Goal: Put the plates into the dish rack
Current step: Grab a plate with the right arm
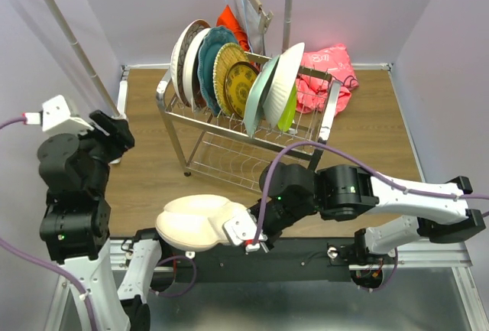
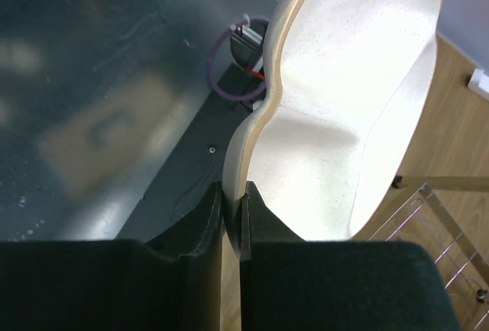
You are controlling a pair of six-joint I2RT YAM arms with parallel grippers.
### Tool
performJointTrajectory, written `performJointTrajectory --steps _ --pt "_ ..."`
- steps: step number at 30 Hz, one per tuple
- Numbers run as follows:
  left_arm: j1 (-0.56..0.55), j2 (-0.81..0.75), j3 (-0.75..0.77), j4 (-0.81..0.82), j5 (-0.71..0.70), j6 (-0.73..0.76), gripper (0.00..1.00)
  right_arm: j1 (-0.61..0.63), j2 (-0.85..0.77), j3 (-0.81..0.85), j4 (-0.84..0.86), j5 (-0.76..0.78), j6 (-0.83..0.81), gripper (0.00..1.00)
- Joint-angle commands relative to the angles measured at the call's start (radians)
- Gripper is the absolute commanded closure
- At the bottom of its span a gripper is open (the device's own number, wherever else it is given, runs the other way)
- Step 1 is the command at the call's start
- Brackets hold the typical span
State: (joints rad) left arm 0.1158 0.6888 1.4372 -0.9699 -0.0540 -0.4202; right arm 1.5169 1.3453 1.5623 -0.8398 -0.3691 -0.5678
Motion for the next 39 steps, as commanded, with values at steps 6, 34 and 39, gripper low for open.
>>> performJointTrajectory --steps 6,34,39 --pt "-0.002 0.106 0.389 -0.007 -0.158 -0.078 0.31 -0.006 -0.028 0.263 0.156 -0.027 -0.024 0.99" --pt "-0.004 -0.017 0.23 0.013 -0.158 -0.276 0.3 -0.011 0.12 0.659 0.157 0.068 0.032 0.99" --pt "-0.004 -0.044 0.137 0.039 -0.052 -0.345 0.3 -0.012 0.08 0.547 0.154 0.009 0.109 0.99"
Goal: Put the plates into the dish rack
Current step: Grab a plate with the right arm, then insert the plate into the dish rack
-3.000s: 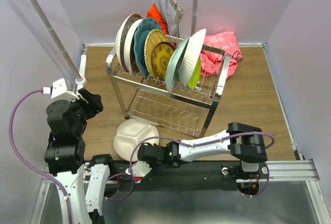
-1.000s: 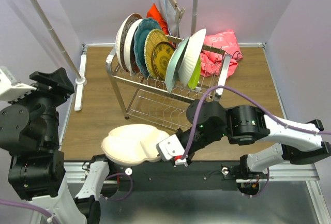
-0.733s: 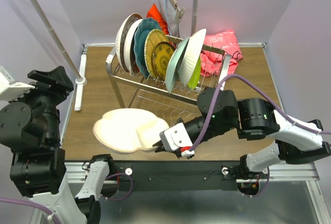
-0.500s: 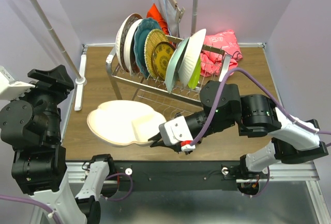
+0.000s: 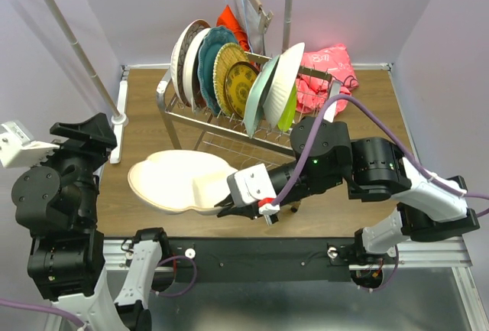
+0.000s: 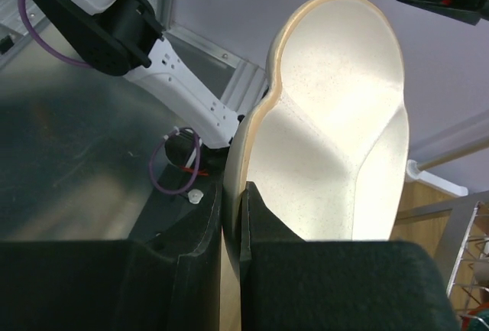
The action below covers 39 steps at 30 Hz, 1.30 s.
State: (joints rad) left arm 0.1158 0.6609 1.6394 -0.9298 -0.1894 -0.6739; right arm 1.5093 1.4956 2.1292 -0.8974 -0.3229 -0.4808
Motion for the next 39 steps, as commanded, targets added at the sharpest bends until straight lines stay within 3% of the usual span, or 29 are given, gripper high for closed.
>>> performJointTrajectory --steps 1,7,17,27,32,39 --pt "-0.005 -0.018 -0.073 0.006 0.111 -0.093 0.3 -0.006 -0.078 -0.041 0.212 -0.047 0.051 0.99" --pt "-0.004 -0.027 -0.121 0.002 0.185 -0.07 0.3 -0.055 -0.09 -0.092 0.213 -0.094 0.145 0.99" --pt "-0.005 -0.069 -0.202 -0.001 0.252 -0.072 0.3 -0.34 -0.048 -0.103 0.281 -0.385 0.534 0.99" --pt "-0.005 -0.11 -0.289 0.022 0.307 -0.107 0.3 -0.411 -0.032 -0.146 0.37 -0.541 0.795 0.99" --pt "-0.005 -0.158 -0.395 0.098 0.442 -0.118 0.3 -0.439 -0.018 -0.167 0.394 -0.599 0.905 0.99" --pt "-0.005 -0.198 -0.455 0.134 0.466 -0.081 0.29 -0.486 0.052 -0.077 0.41 -0.659 1.048 0.99"
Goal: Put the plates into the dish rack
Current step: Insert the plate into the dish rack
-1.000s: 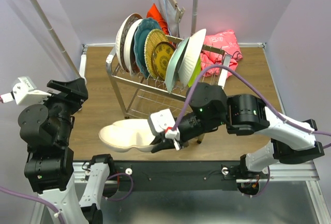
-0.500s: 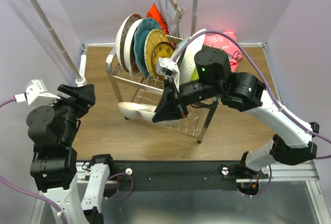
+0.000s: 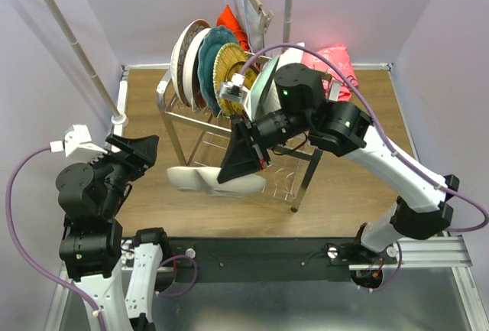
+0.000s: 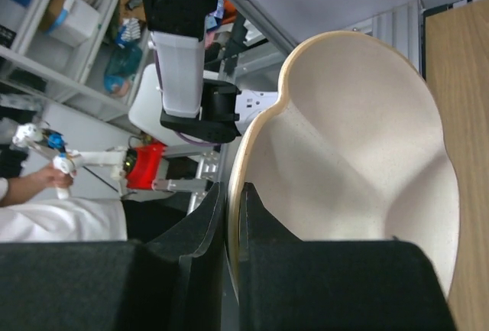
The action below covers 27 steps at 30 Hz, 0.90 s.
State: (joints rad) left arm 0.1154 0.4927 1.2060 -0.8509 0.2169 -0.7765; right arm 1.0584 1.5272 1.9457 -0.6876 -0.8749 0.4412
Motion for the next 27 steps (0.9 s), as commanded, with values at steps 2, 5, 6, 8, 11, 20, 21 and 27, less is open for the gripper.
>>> performJointTrajectory --steps 2,5,6,8,11,20,21,27 --pt "-0.005 -0.026 -0.023 0.062 0.046 0.023 0.29 -0.044 0.036 0.131 0.2 -0.113 0.154 0.99" --pt "-0.005 -0.016 -0.016 0.064 0.024 0.026 0.29 -0.055 0.042 0.173 0.209 -0.118 0.183 1.0" --pt "-0.003 -0.008 -0.014 0.062 0.018 0.029 0.29 -0.061 0.042 0.191 0.217 -0.115 0.192 1.0" --pt "-0.003 0.001 -0.006 0.061 0.009 0.031 0.29 -0.074 0.041 0.205 0.235 -0.116 0.229 0.99" --pt "-0.005 0.015 -0.002 0.062 -0.001 0.033 0.29 -0.104 0.036 0.225 0.275 -0.121 0.28 0.99" --pt "-0.003 0.047 0.003 0.082 -0.017 0.036 0.29 -0.196 0.028 0.301 0.395 -0.136 0.418 0.99" --pt "-0.005 0.047 0.001 0.082 -0.017 0.036 0.29 -0.213 0.028 0.309 0.405 -0.133 0.428 0.99" --pt "-0.003 0.052 0.003 0.088 -0.008 0.026 0.29 -0.271 0.004 0.322 0.448 -0.125 0.478 0.99"
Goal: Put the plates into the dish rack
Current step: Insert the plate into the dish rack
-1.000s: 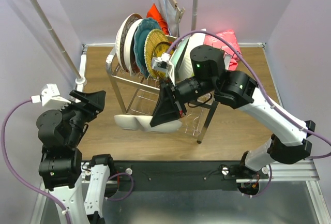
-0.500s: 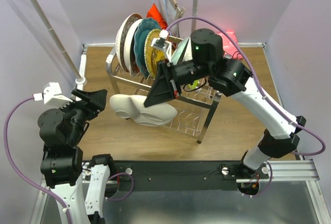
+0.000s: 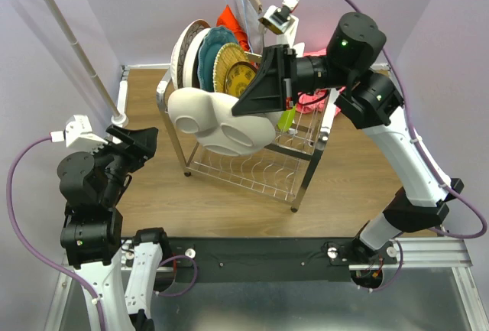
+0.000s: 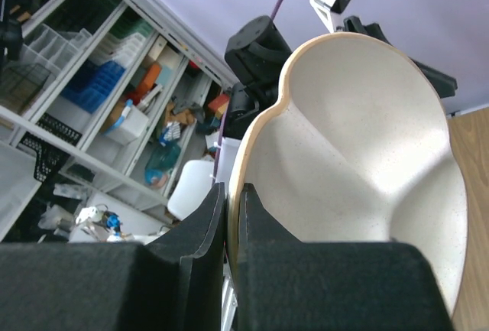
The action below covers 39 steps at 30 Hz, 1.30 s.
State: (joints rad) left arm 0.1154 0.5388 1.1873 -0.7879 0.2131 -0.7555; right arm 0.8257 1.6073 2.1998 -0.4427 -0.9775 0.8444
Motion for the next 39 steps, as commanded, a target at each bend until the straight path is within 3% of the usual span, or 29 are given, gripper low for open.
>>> performJointTrajectory --steps 1,13,20,39 --pt "-0.005 0.006 0.02 0.032 0.0 0.002 0.29 -0.045 -0.081 0.066 0.208 -0.023 0.079 0.99" --pt "-0.005 0.01 0.001 0.081 0.074 -0.025 0.29 -0.141 -0.086 0.143 0.278 -0.017 0.168 1.0" --pt "-0.003 -0.002 -0.022 0.205 0.317 -0.047 0.3 -0.157 -0.089 0.149 0.292 -0.02 0.197 0.99" --pt "-0.003 -0.025 -0.014 0.22 0.359 -0.011 0.3 -0.229 -0.099 0.265 0.381 -0.015 0.265 0.99"
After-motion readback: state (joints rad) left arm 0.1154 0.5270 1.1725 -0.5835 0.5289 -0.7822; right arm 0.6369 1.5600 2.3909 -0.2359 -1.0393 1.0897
